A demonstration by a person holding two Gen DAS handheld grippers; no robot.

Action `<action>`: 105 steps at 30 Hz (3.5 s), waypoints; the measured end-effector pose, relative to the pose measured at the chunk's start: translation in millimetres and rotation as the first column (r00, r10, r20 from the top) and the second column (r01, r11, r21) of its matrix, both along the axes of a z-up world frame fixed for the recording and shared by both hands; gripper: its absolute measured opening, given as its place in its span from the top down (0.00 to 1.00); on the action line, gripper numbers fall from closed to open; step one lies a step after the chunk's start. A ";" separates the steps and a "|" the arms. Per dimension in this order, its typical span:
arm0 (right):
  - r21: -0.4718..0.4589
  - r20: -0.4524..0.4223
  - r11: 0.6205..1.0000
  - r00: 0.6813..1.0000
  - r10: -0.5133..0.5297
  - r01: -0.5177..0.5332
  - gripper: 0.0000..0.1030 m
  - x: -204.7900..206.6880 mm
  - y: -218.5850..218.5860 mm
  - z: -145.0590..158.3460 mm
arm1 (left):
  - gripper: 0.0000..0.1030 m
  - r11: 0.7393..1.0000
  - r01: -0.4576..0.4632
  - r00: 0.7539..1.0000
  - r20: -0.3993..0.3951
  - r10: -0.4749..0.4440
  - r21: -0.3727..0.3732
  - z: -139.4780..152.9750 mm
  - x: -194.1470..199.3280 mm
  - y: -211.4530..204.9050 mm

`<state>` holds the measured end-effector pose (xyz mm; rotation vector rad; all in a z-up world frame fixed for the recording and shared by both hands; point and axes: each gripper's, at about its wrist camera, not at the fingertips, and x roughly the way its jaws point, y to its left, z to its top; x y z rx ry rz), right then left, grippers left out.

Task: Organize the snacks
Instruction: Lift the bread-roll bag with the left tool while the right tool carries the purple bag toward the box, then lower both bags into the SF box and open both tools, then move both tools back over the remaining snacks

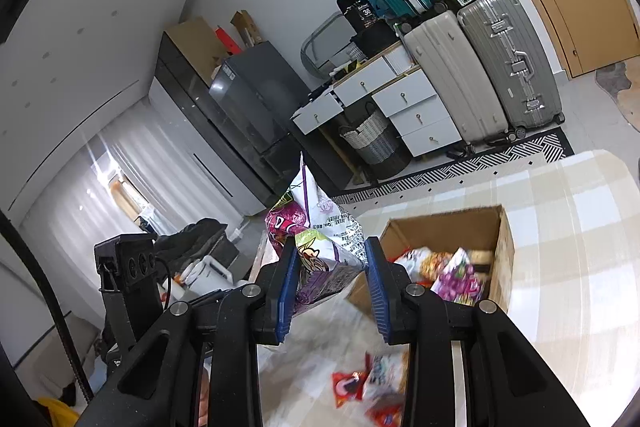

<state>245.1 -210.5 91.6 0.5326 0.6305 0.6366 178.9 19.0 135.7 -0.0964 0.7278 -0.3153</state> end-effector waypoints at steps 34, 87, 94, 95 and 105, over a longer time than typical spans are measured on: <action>-0.212 -0.164 0.977 0.985 -0.057 0.021 0.68 99.1 18.2 -98.9 | 0.66 1.000 0.008 0.980 -0.199 -0.005 0.015 -135.3 237.4 -25.2; -0.330 0.270 0.928 0.959 -0.081 0.171 0.20 -197.3 45.6 9.3 | 0.21 0.999 -0.044 0.994 0.098 0.041 0.028 -16.6 -187.5 16.8; -0.298 0.401 0.921 0.908 -0.119 0.252 0.02 -276.5 39.5 8.5 | 0.20 0.999 -0.028 0.996 0.087 0.025 0.031 -42.0 -255.6 35.1; -0.305 0.404 0.918 0.907 -0.115 0.253 0.01 -282.4 39.5 6.4 | 0.19 0.999 -0.029 0.996 0.086 0.026 0.035 -45.6 -260.7 36.7; -0.367 0.359 0.896 0.927 -0.113 0.251 0.01 -293.7 42.5 -26.9 | 0.16 0.995 0.036 0.999 0.028 -0.039 0.090 -89.6 -287.4 18.1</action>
